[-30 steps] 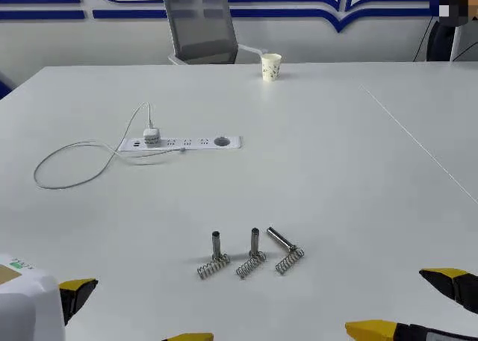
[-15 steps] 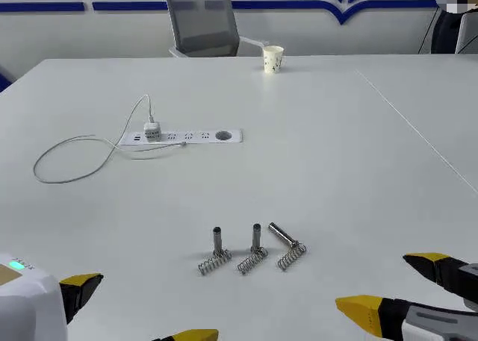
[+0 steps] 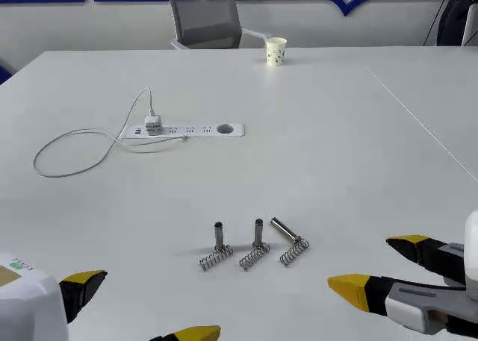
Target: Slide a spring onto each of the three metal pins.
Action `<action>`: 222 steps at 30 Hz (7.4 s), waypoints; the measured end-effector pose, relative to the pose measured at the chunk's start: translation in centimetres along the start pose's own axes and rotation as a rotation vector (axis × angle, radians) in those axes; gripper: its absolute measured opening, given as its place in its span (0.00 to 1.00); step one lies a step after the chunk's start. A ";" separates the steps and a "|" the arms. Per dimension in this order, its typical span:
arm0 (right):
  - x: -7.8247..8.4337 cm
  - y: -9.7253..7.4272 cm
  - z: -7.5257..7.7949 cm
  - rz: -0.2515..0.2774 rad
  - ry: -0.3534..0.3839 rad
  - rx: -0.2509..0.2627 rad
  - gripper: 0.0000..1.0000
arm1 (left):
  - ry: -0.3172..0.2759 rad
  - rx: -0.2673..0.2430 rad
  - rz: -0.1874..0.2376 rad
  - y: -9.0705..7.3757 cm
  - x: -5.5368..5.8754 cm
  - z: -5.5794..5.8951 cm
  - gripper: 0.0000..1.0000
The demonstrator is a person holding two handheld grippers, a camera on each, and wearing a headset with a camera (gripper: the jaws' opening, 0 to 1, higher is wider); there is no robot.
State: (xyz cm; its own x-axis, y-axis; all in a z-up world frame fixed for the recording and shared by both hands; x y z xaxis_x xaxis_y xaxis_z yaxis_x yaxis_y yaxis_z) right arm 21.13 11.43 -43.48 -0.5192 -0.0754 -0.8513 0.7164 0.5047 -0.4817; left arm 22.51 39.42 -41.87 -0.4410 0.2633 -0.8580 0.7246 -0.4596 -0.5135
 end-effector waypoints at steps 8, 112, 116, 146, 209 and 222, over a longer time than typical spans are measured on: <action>-0.4 1.4 0.3 -0.014 -0.033 -0.015 0.63 | 0.000 -0.003 0.000 0.2 0.0 0.1 0.90; -2.0 16.0 6.0 -0.159 -0.026 -0.088 0.09 | 0.008 0.008 0.016 3.6 -0.3 0.1 0.78; -2.3 15.6 5.7 -0.148 -0.032 -0.088 0.09 | 0.011 0.010 0.022 3.5 -0.5 0.1 0.78; -3.3 12.7 4.5 -0.125 -0.095 -0.052 0.09 | 0.013 0.000 0.050 2.3 -0.6 0.0 0.76; -3.2 10.6 4.1 -0.130 -0.087 -0.044 0.23 | 0.043 0.024 0.050 2.2 -0.3 0.4 0.70; -3.4 9.3 3.4 -0.099 -0.074 -0.074 0.39 | 0.058 0.030 0.051 2.4 -0.4 0.4 0.70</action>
State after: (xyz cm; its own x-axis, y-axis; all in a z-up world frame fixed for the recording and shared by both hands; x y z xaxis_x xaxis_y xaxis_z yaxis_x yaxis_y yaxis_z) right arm 31.13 13.48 -45.76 -0.5480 -0.1902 -0.8146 0.6254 0.5535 -0.5500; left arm 24.26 37.86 -42.73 -0.3719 0.2876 -0.8826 0.7290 -0.4982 -0.4695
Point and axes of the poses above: the centre of the closed fingertips' face, and the gripper's own axes: y roughly forward along the fingers, z roughly to its right, x roughly out of its underside, the point moved 6 cm from there along -y, roughly backward along the fingers, and after that the axes turned 12 degrees about -x, right-handed, at the moved point
